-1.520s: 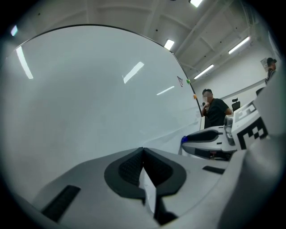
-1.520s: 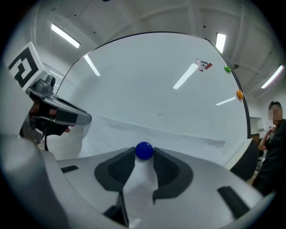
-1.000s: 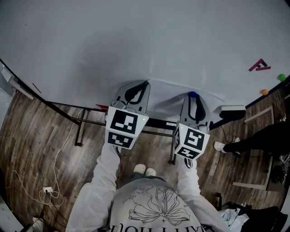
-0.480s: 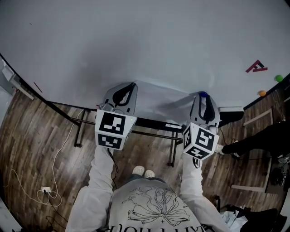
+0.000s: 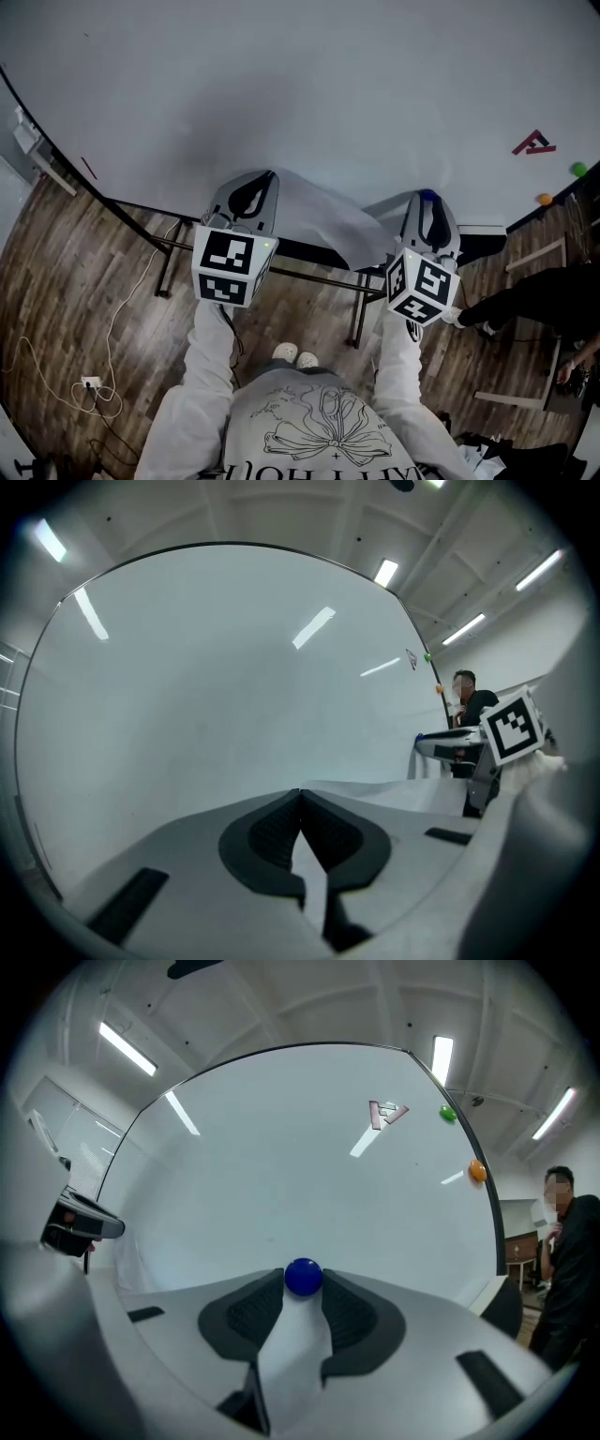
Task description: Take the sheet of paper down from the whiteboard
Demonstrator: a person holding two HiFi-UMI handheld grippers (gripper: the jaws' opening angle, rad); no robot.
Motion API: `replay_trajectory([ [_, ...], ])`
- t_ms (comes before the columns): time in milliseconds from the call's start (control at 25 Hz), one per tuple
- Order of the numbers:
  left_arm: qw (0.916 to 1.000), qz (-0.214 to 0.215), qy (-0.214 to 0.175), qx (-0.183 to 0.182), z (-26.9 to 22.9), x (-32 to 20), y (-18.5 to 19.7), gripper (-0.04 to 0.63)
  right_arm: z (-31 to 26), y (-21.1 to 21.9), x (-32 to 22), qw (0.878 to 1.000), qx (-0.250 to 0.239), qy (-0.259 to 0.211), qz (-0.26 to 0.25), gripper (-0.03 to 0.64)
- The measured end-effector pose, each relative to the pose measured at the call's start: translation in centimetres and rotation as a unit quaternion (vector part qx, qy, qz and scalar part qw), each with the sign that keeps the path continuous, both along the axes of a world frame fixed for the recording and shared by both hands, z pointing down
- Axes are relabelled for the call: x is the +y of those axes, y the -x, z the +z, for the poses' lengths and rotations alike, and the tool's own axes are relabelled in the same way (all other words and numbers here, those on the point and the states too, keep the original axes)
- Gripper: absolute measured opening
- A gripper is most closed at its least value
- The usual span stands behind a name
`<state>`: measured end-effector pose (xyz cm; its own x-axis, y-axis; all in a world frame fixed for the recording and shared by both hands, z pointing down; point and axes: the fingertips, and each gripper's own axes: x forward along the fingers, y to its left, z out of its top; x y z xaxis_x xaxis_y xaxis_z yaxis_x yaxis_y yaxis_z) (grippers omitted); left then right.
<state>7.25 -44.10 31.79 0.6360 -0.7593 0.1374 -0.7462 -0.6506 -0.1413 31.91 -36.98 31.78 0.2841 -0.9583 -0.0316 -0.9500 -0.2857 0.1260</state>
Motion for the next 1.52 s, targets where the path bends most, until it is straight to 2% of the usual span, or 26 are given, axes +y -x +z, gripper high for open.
replay_trajectory([
  [320,0.9999,-0.015,-0.002,-0.001,-0.2,1.4,0.5,0.005,-1.7,1.6,2.0,0.999,-0.017,-0.04,-0.005,0.132],
  [480,0.9997,-0.017,0.001,0.014,-0.3,2.4,0.5,0.005,-2.6,2.7,2.5,0.998,-0.017,-0.052,-0.015,0.109],
  [680,0.9993,-0.02,0.003,0.031,-0.3,3.4,0.4,0.005,-2.5,3.3,3.2,0.998,-0.027,-0.05,-0.02,0.071],
  [880,0.9988,-0.022,0.006,0.044,-0.3,4.3,0.2,0.005,-2.2,3.9,3.5,0.998,-0.032,-0.042,-0.025,0.063],
  [1520,0.9986,-0.013,0.006,0.052,-0.6,5.4,-1.0,0.005,-1.4,4.3,3.9,0.999,-0.03,-0.029,-0.031,0.048],
])
